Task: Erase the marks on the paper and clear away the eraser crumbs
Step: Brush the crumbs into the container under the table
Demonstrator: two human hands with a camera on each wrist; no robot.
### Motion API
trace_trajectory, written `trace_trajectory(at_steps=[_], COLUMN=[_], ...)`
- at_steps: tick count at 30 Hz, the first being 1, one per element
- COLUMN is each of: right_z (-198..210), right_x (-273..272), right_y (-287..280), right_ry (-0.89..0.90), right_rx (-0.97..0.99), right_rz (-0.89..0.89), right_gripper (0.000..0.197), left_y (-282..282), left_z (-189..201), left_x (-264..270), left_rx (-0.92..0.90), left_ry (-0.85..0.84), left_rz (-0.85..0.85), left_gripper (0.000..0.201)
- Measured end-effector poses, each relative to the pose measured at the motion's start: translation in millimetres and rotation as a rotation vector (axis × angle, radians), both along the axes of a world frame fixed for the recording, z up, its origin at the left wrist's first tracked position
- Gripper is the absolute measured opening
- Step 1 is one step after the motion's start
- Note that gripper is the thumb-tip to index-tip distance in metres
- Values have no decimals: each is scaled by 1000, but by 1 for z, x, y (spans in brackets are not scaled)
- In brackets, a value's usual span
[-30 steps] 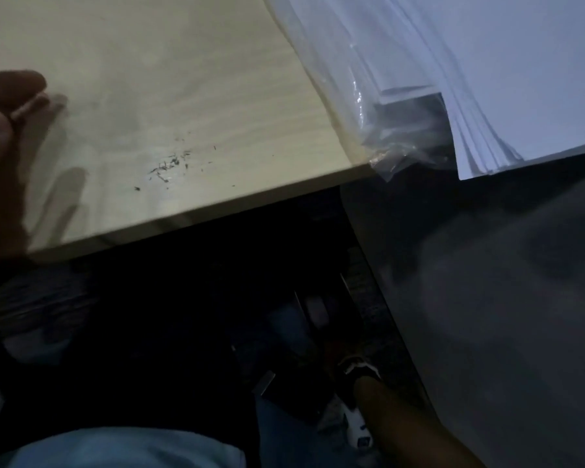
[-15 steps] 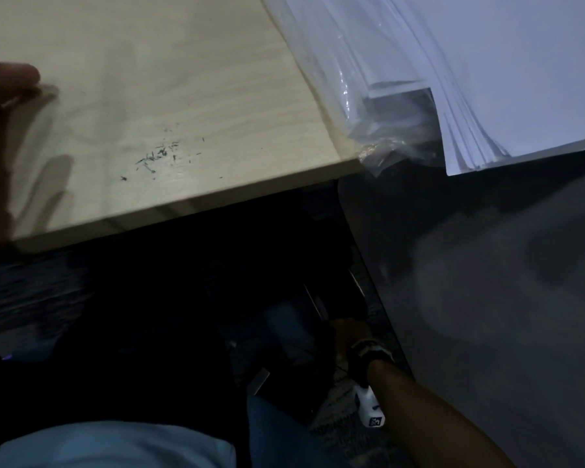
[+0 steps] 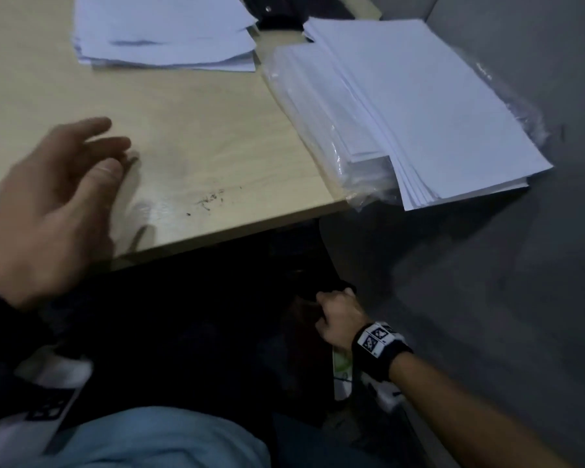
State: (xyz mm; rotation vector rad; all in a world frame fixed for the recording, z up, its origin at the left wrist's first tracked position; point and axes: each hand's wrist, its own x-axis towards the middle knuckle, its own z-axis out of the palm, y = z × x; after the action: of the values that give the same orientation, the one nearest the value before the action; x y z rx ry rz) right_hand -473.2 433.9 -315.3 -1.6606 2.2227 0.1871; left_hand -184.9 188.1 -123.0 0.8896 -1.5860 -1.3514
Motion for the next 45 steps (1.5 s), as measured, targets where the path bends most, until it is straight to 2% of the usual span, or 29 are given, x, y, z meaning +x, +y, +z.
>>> trace_trajectory(at_steps=[1,2,5,7,9,11,13,15,17,20,23,26,28,29,31,32,34,36,37,38,40,43,44,45], right_z=[15,29,59,74,88,104,115,129,142,157,162,167,169,170,173,175,179,181,181,182,185,189,190,190], right_x=[2,4,10,16,21,27,31,35,36,40,48,50,51,52,52,53,53,54,54,54,55,56,57,57], right_y=[1,2,12,21,28,32,34,34,32,25,17,11,11,11,14,15,18,20,21,21,22,22,22,23], right_ry=[-12,-31,-151,-159,-122,-50,70,127,140,112,74,67,74,73,63,60,65,81,87,87,64,33,31,31], right_rx=[6,32,121,125,77,20,-121,-208,-310,-437,-483,-473,-481,-486,-491,-493,-492,-483,-478,-475,-478,-492,-494,-492], right_rz=[-1,4,1,19,53,145,296,396,459,485,493,492,487,484,477,480,489,494,496,493,480,459,456,453], right_gripper=[22,21,20,15,11,23,35,36,41,49,39,31,29,30,30,28,24,26,28,28,27,23,22,22], left_y=[20,30,28,23,27,29,27,30,34,42,51,73,84,84,68,55,26,12,15,23,47,84,90,90], left_z=[22,32,32,30,32,34,36,36,30,27,30,32,42,49,59,61,52,40,38,35,32,33,38,46], left_x=[-7,-11,-7,-7,-9,-15,-24,-31,-37,-50,-69,-80,-79,-76,-68,-64,-59,-57,-58,-62,-68,-73,-71,-69], left_rx=[-46,-89,-236,-284,-391,-457,-527,-585,-568,-525,-522,-631,-571,-445,-216,-231,-443,-624,-608,-561,-536,-653,-643,-556], left_ry=[-89,-182,-294,-419,-525,-627,-776,-950,-1092,-1180,-1201,-1130,-943,-814,-579,-543,-675,-1027,-1156,-1214,-1189,-1041,-981,-888], left_rz=[-72,-88,-128,-115,-149,-206,-245,-248,-249,-237,-262,-466,-661,-720,-686,-601,-404,-328,-333,-341,-385,-549,-629,-696], left_gripper=[41,38,41,39,42,49,63,64,67,80,87,87,77,69,59,58,61,81,87,88,87,85,81,75])
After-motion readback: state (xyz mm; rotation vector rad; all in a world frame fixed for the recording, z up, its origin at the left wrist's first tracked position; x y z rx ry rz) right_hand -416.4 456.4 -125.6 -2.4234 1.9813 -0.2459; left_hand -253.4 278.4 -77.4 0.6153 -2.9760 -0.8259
